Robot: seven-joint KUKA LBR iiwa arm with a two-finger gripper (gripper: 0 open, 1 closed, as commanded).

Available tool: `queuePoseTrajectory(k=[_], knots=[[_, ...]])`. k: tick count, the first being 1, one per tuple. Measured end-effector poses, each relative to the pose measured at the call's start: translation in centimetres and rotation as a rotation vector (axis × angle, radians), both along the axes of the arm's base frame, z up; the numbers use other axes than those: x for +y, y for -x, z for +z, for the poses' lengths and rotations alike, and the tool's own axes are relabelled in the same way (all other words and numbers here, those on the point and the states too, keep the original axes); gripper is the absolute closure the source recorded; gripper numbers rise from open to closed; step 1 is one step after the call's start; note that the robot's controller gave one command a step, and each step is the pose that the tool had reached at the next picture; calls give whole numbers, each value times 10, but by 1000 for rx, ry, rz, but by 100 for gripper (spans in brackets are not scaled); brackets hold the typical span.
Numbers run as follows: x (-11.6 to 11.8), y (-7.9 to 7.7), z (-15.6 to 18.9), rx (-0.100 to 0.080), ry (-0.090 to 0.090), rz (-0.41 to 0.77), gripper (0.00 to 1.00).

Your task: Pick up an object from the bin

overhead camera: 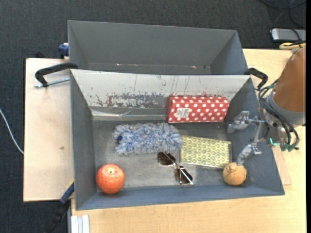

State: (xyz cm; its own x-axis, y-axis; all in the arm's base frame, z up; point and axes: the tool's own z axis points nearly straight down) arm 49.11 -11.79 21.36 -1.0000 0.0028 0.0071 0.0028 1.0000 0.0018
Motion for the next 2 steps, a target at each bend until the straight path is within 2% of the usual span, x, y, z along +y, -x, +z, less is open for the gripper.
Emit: queuePoseTrajectory(k=[1,2], knots=[[1,-1,4,-7,1,2,0],[25,-23,-28,-14,3,-83,0]])
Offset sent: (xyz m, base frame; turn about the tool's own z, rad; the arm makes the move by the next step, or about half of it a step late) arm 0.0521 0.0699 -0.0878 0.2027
